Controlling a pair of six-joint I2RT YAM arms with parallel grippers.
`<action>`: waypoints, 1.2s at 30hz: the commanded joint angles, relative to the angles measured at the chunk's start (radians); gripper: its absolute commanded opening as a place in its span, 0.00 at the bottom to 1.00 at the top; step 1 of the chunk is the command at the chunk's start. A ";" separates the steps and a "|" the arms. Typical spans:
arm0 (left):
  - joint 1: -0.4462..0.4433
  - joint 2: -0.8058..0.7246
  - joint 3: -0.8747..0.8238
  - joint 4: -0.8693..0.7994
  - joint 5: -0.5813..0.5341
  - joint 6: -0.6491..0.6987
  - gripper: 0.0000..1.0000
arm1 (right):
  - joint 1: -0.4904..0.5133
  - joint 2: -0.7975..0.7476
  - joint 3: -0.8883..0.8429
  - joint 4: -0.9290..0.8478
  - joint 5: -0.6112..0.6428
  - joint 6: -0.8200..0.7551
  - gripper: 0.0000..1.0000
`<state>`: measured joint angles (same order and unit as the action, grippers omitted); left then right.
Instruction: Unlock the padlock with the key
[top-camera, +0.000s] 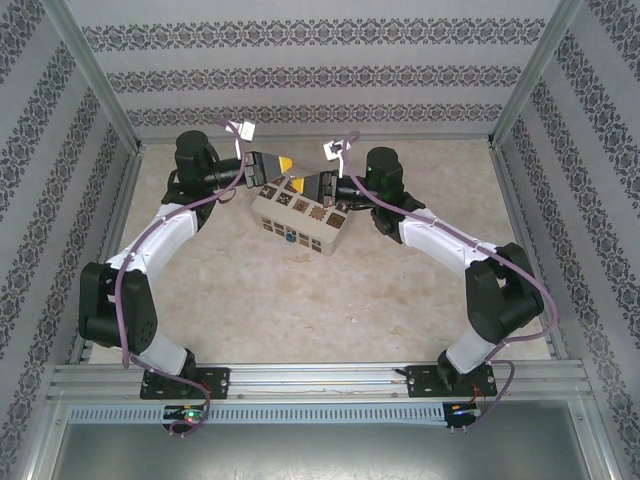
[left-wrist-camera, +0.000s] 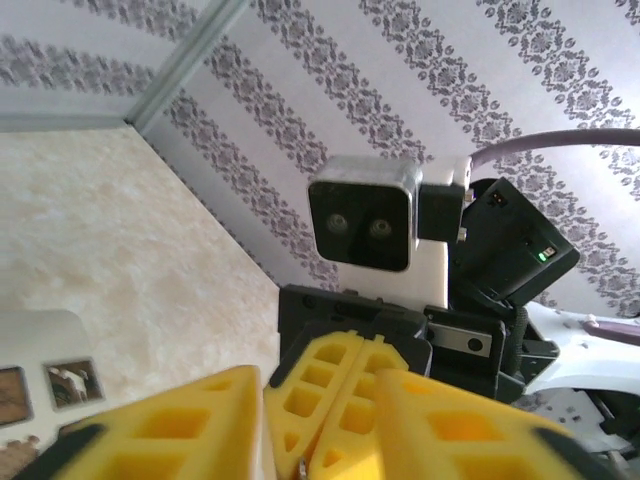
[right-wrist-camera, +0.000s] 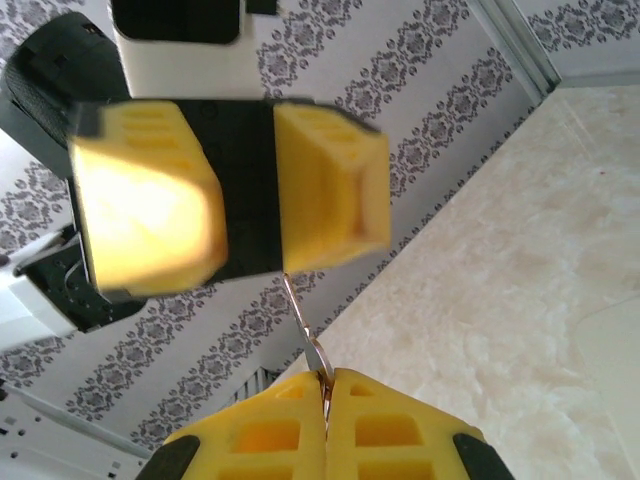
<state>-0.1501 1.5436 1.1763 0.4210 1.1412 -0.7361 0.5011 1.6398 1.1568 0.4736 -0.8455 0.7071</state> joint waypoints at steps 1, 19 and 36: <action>0.052 -0.062 -0.029 0.053 -0.023 0.013 0.46 | -0.005 -0.008 0.024 -0.078 0.044 -0.081 0.00; 0.165 -0.502 -0.340 -0.422 -0.604 0.507 0.99 | -0.025 0.060 -0.040 -0.130 0.261 -0.127 0.00; 0.164 -0.526 -0.598 -0.309 -0.648 0.405 1.00 | -0.027 0.258 -0.010 -0.032 0.330 0.000 0.00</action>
<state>0.0071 1.0161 0.5961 0.0448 0.4927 -0.3042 0.4797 1.8744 1.1225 0.4068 -0.5388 0.6868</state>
